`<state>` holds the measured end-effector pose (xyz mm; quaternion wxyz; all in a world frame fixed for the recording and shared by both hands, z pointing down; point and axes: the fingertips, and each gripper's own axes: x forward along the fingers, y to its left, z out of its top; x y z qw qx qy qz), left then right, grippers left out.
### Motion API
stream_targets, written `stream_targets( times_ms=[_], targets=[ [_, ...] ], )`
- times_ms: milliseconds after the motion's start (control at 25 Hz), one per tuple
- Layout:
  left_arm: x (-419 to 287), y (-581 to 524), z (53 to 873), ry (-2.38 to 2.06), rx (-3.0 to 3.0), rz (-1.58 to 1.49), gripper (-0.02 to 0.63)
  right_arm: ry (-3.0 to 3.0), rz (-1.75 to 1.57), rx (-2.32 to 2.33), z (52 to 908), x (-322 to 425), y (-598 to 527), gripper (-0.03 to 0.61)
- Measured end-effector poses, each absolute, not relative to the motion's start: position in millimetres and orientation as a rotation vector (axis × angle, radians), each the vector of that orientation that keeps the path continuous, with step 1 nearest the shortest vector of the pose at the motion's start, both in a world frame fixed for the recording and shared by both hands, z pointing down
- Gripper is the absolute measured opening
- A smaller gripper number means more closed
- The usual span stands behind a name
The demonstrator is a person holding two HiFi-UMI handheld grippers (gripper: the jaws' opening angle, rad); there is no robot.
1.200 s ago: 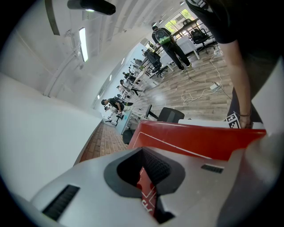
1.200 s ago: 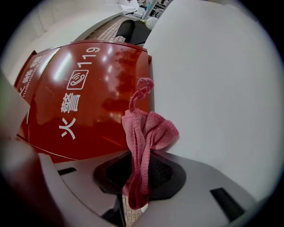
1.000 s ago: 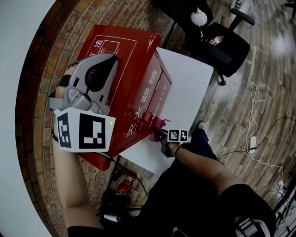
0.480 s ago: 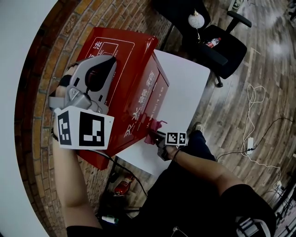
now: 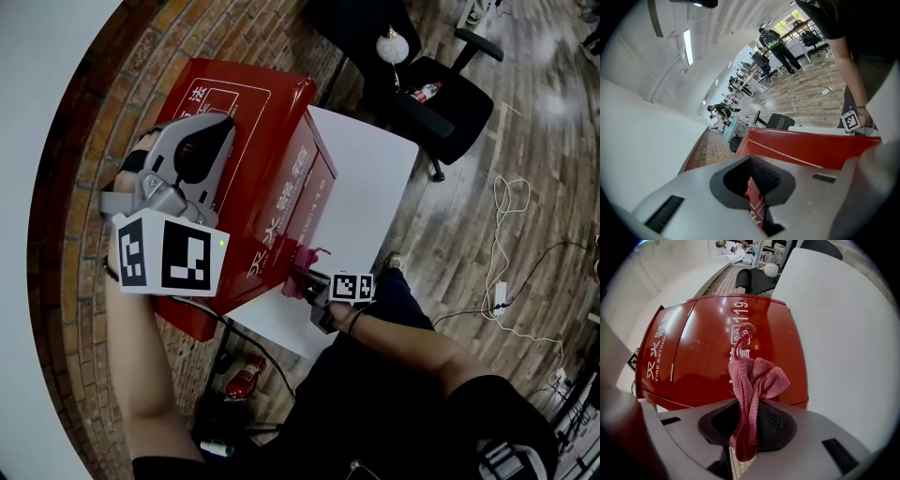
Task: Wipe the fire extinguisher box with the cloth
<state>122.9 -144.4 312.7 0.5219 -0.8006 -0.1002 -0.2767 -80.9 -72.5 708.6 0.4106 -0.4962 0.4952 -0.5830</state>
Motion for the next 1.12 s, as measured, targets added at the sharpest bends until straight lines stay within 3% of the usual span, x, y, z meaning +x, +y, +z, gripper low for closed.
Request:
stream_targets(
  times_ms=[1120],
  targets=[
    [122.5, -144.0, 312.8, -0.238, -1.909, -0.653, 0.031, 1.313, -1.348, -1.097, 598.0, -76.6, -75.2, 0.101]
  ],
)
